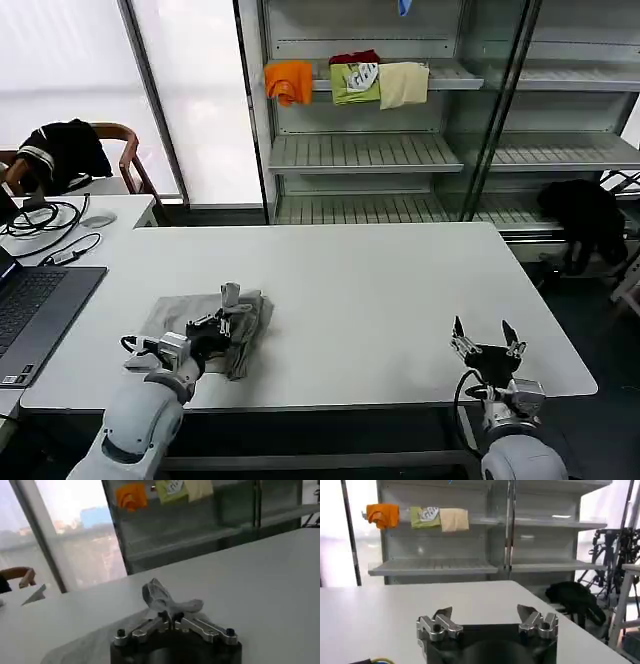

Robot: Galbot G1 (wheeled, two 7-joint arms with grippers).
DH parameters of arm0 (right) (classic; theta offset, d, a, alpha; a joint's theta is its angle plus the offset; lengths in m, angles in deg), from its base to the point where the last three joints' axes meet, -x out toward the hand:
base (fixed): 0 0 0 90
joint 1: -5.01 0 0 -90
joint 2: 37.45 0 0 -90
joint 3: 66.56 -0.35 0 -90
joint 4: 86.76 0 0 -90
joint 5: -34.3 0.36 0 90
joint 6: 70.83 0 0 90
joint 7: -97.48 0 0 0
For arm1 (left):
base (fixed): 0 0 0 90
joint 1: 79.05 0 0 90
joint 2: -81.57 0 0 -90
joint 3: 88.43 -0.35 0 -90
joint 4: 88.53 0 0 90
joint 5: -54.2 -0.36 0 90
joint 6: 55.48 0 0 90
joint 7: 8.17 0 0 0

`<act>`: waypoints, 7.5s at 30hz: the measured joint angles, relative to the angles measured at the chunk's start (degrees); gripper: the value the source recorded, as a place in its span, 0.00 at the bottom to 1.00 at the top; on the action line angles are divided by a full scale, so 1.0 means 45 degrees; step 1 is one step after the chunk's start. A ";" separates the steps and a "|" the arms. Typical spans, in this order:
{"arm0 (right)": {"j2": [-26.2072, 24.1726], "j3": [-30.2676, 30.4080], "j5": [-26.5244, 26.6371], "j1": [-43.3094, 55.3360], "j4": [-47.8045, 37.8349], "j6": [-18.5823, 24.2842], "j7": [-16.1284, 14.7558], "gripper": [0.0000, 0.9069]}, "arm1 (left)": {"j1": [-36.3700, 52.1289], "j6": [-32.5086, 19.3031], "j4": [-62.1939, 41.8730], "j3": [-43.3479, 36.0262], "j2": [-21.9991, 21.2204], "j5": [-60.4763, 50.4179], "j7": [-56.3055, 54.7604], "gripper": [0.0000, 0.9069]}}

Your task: Fold and organize the clothes.

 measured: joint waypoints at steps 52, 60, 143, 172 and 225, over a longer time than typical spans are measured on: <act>-0.0630 0.1440 0.0077 0.1109 -0.0530 0.0127 -0.0099 1.00 | -0.0479 -0.0648 -0.0884 0.3377 0.0398 0.5189 -0.0939 1.00; -0.0567 0.1489 0.0042 0.1068 -0.0527 0.0119 -0.0101 1.00 | -0.0590 -0.0898 -0.1929 0.3757 0.0531 0.4919 -0.0531 1.00; -0.0420 0.1338 0.0045 0.1142 -0.0771 0.0213 -0.0002 1.00 | -0.1176 -0.1700 -0.3233 0.6581 0.4342 0.3220 0.1027 0.01; 0.0486 0.1216 -0.0887 0.1217 -0.1484 -0.0096 -0.0065 1.00 | 0.2316 -0.0062 -0.0645 -0.3257 0.0549 0.2220 -0.1801 1.00; 0.3142 0.6488 0.6443 0.6052 -0.3843 -0.2606 0.3612 0.98 | -0.0367 0.0037 0.1398 0.0936 0.1198 0.1262 -0.3670 1.00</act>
